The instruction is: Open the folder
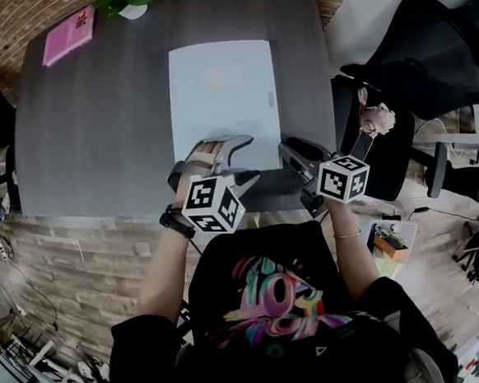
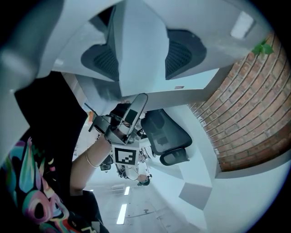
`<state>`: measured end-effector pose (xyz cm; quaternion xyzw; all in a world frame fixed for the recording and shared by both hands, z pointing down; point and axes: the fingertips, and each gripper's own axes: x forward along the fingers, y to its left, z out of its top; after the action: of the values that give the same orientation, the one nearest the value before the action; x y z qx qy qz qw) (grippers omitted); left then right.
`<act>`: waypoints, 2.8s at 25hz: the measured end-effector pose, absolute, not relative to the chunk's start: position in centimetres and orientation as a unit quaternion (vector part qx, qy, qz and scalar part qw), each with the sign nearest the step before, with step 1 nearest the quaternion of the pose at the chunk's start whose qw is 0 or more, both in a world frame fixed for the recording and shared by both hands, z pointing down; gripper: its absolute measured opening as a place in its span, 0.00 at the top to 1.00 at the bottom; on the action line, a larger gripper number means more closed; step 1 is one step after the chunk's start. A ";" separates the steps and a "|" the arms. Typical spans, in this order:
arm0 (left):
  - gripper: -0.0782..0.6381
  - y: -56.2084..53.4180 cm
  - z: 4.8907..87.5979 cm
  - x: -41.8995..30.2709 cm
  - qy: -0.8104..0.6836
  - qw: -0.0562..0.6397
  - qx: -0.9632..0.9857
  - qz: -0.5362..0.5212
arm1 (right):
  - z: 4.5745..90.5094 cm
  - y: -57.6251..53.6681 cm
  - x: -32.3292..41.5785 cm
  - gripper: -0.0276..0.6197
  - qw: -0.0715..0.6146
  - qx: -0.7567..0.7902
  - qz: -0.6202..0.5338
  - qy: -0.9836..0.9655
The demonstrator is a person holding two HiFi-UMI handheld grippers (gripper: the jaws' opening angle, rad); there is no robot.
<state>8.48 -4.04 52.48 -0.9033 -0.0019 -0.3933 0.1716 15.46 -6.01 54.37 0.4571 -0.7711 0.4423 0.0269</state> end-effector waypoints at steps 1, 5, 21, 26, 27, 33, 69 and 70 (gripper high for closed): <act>0.43 -3.8 52.6 8.5 -0.007 0.179 -0.901 -0.396 | 54.4 -6.0 15.4 0.76 0.027 0.457 0.443 -0.771; 0.59 -2.6 52.9 8.4 -0.018 0.191 -0.899 -0.393 | 54.4 -5.9 15.4 0.76 0.025 0.455 0.445 -0.771; 0.87 -1.3 51.1 8.0 0.015 0.202 -0.917 -0.342 | 54.4 -6.0 15.6 0.77 0.016 0.454 0.456 -0.766; 0.89 -1.7 49.7 8.0 0.043 0.196 -0.927 -0.318 | 54.4 -6.0 15.8 0.76 0.017 0.455 0.455 -0.765; 0.89 -1.8 49.5 7.9 0.048 0.193 -0.929 -0.313 | 54.4 -6.0 15.8 0.76 0.019 0.456 0.454 -0.765; 0.90 -2.2 48.1 7.5 0.078 0.170 -0.940 -0.285 | 54.3 -6.0 15.7 0.76 0.021 0.462 0.451 -0.763; 0.90 -8.5 36.3 -12.1 0.469 -0.034 -0.883 0.011 | 53.6 -6.4 14.8 0.77 0.083 0.472 0.391 -0.786; 0.90 -8.7 36.3 -12.9 0.480 -0.041 -0.876 0.018 | 53.6 -6.3 14.7 0.77 0.084 0.472 0.390 -0.786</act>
<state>-12.92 -8.69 36.35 -0.8764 0.4796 0.0177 -0.0405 14.73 -6.34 53.63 0.4719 -0.7861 0.3903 0.0841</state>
